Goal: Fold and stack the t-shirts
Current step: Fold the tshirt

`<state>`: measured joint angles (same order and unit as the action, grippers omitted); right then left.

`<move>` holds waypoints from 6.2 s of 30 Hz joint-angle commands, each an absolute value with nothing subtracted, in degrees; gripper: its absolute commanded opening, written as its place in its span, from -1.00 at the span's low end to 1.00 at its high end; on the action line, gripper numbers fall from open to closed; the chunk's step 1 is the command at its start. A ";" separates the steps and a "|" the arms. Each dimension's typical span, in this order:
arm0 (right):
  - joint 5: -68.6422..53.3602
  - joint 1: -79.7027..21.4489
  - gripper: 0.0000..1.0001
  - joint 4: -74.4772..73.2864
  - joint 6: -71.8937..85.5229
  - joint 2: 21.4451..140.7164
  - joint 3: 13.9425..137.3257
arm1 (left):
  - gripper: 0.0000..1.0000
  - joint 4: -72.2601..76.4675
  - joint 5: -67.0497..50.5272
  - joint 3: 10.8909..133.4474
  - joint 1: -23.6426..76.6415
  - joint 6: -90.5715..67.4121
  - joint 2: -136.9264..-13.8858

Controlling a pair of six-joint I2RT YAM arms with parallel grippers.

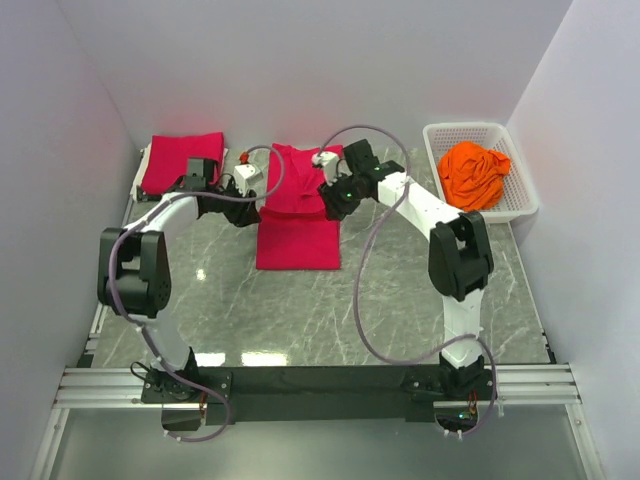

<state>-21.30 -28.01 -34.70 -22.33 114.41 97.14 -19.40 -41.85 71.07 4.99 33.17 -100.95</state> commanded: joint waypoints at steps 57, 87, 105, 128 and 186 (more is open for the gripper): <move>-22.94 -22.50 -0.10 -34.28 -0.53 119.80 89.12 | -0.38 -24.96 -48.16 77.34 5.80 7.38 -114.34; -24.61 -20.57 -0.13 -34.63 -3.69 114.79 84.56 | -0.99 -32.50 -57.30 82.96 8.70 16.24 -116.53; -24.43 -20.74 -0.14 -34.72 -5.45 109.78 82.18 | -0.71 -34.89 -52.30 89.65 6.77 16.96 -126.57; -10.04 -33.46 0.13 -27.97 -38.63 76.14 51.62 | 0.20 -27.30 -41.85 54.17 2.46 49.57 -70.61; -8.52 -54.49 -1.00 -15.71 -40.61 66.72 35.77 | -0.97 -27.21 -39.81 28.30 25.57 69.42 -57.15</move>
<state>-6.50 -53.19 -9.08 -44.21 71.85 33.23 -16.88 -35.33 25.47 24.67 68.31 -60.75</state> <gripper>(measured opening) 0.020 0.060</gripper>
